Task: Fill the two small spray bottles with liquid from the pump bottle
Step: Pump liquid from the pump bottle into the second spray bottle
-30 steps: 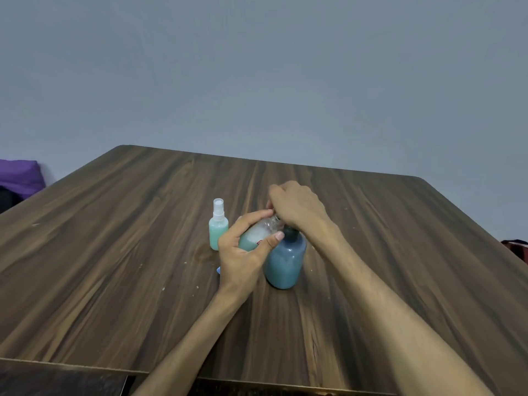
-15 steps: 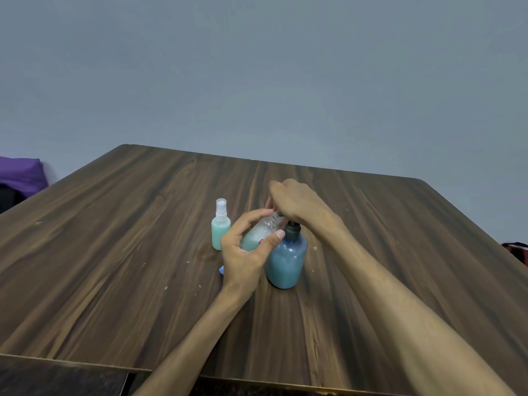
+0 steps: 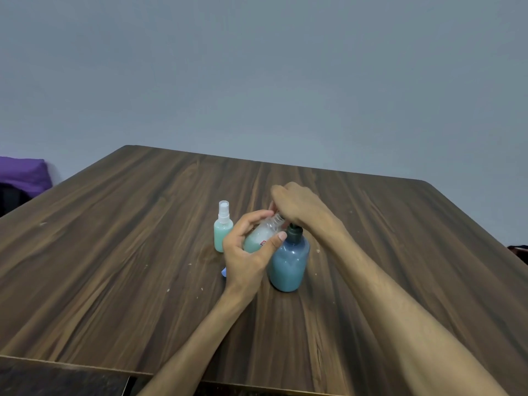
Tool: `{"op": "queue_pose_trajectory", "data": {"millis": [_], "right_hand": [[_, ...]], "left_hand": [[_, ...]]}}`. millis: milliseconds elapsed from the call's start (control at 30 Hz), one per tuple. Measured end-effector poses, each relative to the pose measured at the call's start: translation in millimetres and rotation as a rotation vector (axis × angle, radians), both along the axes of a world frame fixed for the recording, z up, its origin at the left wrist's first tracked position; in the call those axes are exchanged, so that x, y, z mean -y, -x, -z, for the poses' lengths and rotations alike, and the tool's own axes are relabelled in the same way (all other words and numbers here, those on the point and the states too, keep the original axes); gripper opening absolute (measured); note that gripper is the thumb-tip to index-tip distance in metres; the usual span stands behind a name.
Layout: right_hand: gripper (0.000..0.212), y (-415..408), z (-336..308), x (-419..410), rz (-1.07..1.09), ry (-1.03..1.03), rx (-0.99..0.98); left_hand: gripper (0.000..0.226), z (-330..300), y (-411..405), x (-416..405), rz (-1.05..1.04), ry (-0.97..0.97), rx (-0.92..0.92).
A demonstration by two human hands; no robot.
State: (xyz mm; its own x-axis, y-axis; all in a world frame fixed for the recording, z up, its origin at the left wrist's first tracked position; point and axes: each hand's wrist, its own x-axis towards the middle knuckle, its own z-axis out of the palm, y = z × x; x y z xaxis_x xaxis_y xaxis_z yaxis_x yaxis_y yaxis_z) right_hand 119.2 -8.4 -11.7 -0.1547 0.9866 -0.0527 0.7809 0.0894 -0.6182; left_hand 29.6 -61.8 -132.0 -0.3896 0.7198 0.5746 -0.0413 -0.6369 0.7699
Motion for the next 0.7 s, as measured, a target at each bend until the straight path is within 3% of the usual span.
{"op": "queue_pose_trajectory", "data": {"millis": [700], "right_hand": [[0.048,-8.0,-0.3,0.2,0.008,-0.052,0.03]], "left_hand": [[0.035,-2.4,-3.0,-1.2,0.05,0.011,0.025]]}}
